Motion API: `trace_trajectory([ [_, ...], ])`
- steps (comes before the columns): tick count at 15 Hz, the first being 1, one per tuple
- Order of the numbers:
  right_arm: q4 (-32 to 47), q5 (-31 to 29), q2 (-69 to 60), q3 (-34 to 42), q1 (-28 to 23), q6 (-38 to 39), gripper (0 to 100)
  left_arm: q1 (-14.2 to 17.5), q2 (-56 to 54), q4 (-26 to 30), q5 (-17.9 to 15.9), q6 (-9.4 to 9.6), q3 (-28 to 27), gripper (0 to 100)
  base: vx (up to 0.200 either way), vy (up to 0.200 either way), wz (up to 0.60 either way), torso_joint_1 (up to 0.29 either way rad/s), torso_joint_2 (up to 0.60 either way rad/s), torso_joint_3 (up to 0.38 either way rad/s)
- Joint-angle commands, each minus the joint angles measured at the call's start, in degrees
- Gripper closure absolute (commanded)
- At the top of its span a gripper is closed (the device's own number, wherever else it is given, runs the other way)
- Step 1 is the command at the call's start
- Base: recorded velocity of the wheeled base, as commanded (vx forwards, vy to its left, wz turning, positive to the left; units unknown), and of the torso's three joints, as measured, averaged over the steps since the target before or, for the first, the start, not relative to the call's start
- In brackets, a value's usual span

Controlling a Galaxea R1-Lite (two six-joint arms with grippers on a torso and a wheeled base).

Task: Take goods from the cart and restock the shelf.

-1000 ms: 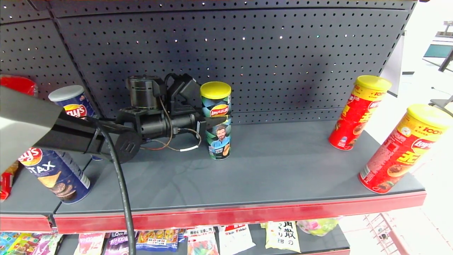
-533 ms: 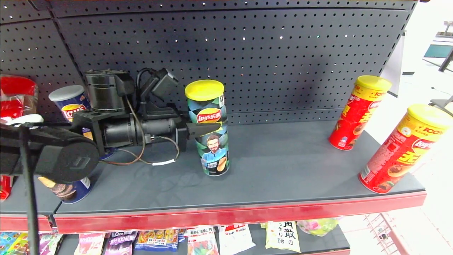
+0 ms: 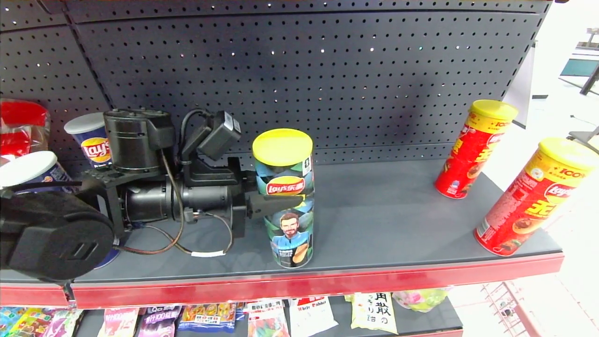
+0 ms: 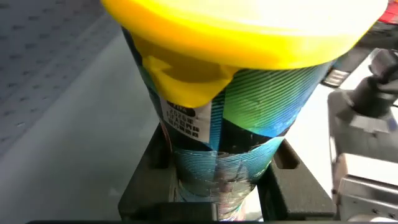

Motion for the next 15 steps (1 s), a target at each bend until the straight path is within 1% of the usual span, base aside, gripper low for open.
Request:
trace_trajectory([
  [1,0.0,0.01,0.0,0.0,-0.02,-0.01,100,-0.42,1.12,-0.05,0.0,1.2,0.06,100,0.0,0.0,0.0,0.0,0.0,0.0],
  [2,0.0,0.01,0.0,0.0,0.07,-0.01,100,-0.33,1.65,-0.05,-0.09,2.61,0.06,100,0.0,0.0,0.0,0.0,0.0,0.0],
  [3,0.0,0.01,0.0,0.0,0.07,-0.01,100,-0.42,1.91,-0.05,-0.17,3.23,0.06,100,0.0,0.0,0.0,0.0,0.0,0.0],
  [5,0.0,0.01,0.0,0.0,0.07,-0.01,100,-0.51,2.09,-0.05,-0.17,3.31,-0.12,100,0.0,0.0,0.0,0.0,0.0,0.0],
  [7,0.0,0.01,0.0,0.0,0.07,-0.01,100,-0.42,2.71,-0.05,-0.52,4.19,0.06,100,0.0,0.0,0.0,0.0,0.0,0.0],
  [8,0.0,0.01,0.0,0.0,-0.02,-0.01,100,-0.42,2.88,0.04,-1.49,4.37,0.15,100,0.0,0.0,0.0,0.0,0.0,0.0],
  [14,-0.09,0.01,0.0,0.0,0.07,-0.01,100,-0.07,4.38,-0.14,-2.55,4.46,-0.38,100,0.0,0.0,0.0,0.0,0.0,0.0],
  [15,-0.09,0.01,0.0,0.0,-0.02,-0.01,100,0.02,4.46,-0.05,-3.51,4.46,-0.38,100,0.0,0.0,0.0,0.0,0.0,0.0],
])
